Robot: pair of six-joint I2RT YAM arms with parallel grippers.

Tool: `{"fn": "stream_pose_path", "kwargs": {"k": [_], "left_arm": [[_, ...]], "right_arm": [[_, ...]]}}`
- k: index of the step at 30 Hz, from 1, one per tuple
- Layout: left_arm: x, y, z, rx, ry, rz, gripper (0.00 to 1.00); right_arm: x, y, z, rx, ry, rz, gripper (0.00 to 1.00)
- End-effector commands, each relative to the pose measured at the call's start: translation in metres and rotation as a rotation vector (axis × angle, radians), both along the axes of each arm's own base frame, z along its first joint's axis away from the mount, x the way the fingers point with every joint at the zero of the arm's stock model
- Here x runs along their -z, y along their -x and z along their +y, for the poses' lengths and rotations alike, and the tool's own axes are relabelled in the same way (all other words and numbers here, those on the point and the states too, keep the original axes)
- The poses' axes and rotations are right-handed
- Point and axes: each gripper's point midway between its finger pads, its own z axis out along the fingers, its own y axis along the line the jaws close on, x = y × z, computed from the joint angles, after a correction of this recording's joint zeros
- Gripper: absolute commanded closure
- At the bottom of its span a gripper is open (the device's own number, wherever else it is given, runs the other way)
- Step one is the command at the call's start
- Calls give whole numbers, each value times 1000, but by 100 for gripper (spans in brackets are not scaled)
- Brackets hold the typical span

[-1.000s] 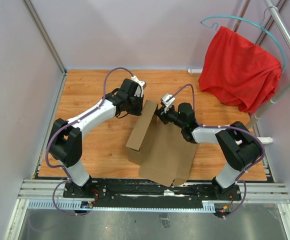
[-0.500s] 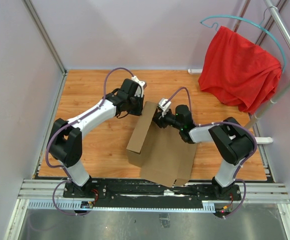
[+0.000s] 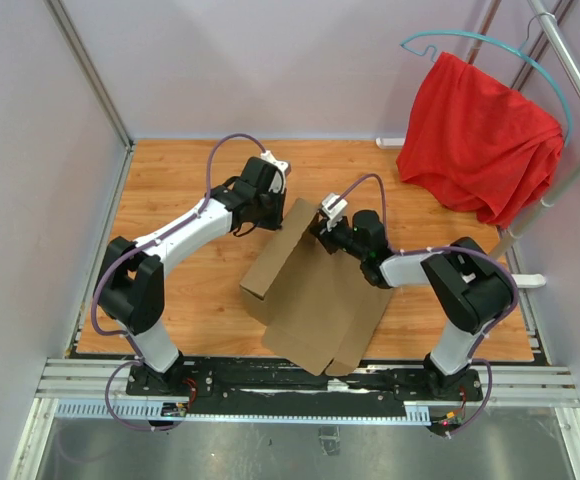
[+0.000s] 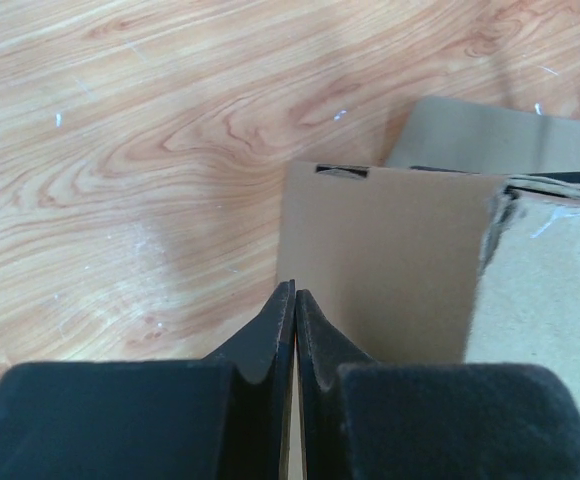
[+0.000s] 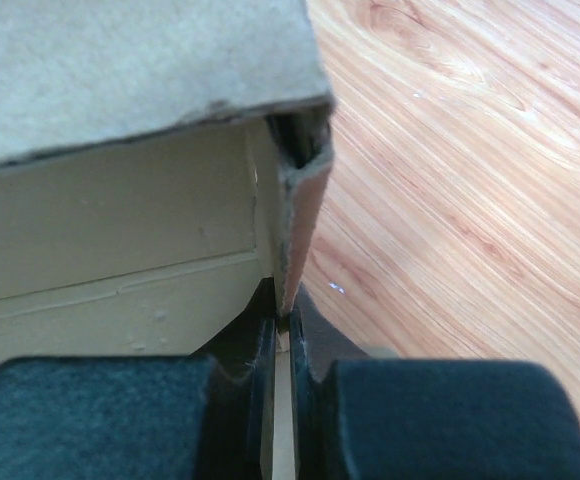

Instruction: Fold the paper box

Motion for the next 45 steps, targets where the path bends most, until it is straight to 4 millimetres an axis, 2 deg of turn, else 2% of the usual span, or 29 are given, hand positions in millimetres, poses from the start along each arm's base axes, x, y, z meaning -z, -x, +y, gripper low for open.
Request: {"fn": "stream_pose_path", "kwargs": {"k": [1, 5, 9, 12, 14, 19, 25, 32, 38, 40, 41, 42, 45], "left_arm": [[-17, -11, 8, -65, -42, -54, 92], [-27, -27, 46, -217, -102, -89, 89], [-45, -39, 84, -355, -55, -120, 87], [-60, -44, 104, -421, -21, -159, 86], [-68, -44, 108, -436, -11, -186, 85], [-72, -41, 110, -443, -9, -197, 85], [-87, -31, 128, -482, 10, -234, 85], [-107, -7, 161, -542, 65, -287, 82], [-133, 12, 158, -481, 113, -334, 77], [-134, 16, 151, -437, 126, -324, 76], [-133, 17, 148, -416, 131, -316, 76], [-130, 17, 144, -398, 133, -302, 76], [-117, 15, 140, -375, 123, -269, 76]], "right_arm": [[-20, -7, -9, 64, 39, -30, 99], [-28, -5, -14, 70, 94, 8, 99], [-30, -3, -24, 93, 156, 103, 99], [-33, 1, -27, 92, 195, 164, 99], [-38, 2, -26, 80, 213, 176, 99], [-51, -2, -23, 17, 278, 128, 99], [-66, -8, -15, -116, 421, 109, 99], [-43, -14, 0, -219, 568, 451, 99], [-33, -11, 16, -301, 604, 568, 98], [-31, -10, 20, -316, 607, 572, 89], [-29, -8, 23, -327, 607, 574, 80], [-29, -9, 24, -327, 606, 567, 61], [-34, -12, 28, -308, 586, 539, 39]]}}
